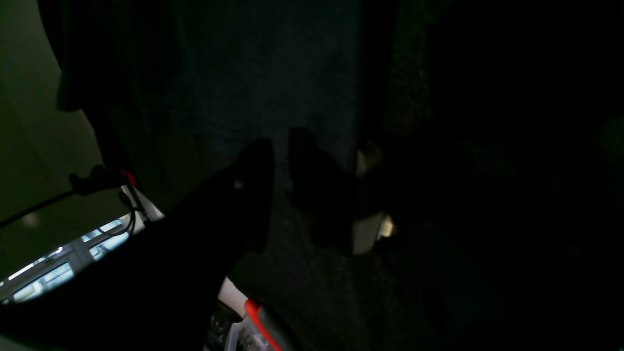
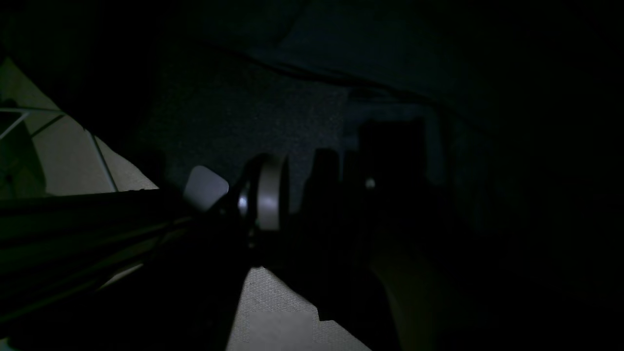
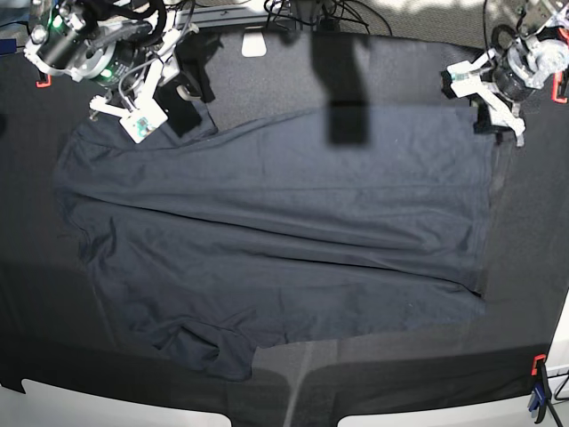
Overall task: Layout the t-shirt on the table in an organized manner, then fold the t-shirt properly
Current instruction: 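Grasp the collar-side corners of the shirt with both grippers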
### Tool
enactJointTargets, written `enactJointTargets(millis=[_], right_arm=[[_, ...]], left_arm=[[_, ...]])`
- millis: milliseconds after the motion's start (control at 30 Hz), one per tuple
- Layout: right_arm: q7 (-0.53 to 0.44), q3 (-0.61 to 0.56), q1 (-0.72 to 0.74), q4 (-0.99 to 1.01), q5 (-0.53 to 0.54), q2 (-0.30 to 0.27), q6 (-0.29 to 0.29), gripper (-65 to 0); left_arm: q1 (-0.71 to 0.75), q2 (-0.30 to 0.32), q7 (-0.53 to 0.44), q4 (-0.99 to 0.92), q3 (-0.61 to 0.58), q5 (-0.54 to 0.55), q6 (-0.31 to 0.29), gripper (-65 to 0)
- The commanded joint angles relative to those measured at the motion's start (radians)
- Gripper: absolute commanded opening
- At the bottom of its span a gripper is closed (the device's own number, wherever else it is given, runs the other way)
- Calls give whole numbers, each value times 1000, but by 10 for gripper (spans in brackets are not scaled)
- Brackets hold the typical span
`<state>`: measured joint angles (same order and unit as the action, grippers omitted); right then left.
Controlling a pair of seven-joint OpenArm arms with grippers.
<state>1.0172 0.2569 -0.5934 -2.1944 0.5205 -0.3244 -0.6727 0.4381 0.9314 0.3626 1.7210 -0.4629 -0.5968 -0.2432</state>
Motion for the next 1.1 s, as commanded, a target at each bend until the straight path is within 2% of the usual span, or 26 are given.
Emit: enactJointTargets(millis=[0,67,167,367,500,567,667,800,833,967,1067], right_arm=[[-23,4,0,-17,14,-8,-25,-476],[-23,4,0,-17,14,-8,-25,-476],[-23,4,0,-17,14,-8,-25,-476],[-26,3,-1,-17,-37,-9,-25,-475],[-59,-10,-37,-17,-114,-48,-25,-475],[-72,-47,-72,-17,-161,-90,-25,-475],[-108,-140,-129,-17,-293,-168,-25,-475],[-192,-261,-175,-18,-553,-256,-25,-475],[-194,-289,-178,-19,-610,-269,-10,-475],[-195,-402,-178,-21,-815,-307,231,-475],[-195,-493,-178,-21,-905,-326,348,-475]], left_arm=[[23,16,9,0,1,2,-14,-428],[44,17,6,0,1,1,-15,-484],[66,16,10,0,1,2,-14,-650],[75,16,11,0,1,3,-11,-650],[74,16,10,0,1,3,-11,-650],[74,16,10,0,1,3,-11,-650],[74,16,10,0,1,3,-11,-650],[74,16,10,0,1,3,-11,-650],[74,16,10,0,1,3,-11,-650],[74,16,10,0,1,3,-11,-650],[74,16,10,0,1,3,-11,-650]])
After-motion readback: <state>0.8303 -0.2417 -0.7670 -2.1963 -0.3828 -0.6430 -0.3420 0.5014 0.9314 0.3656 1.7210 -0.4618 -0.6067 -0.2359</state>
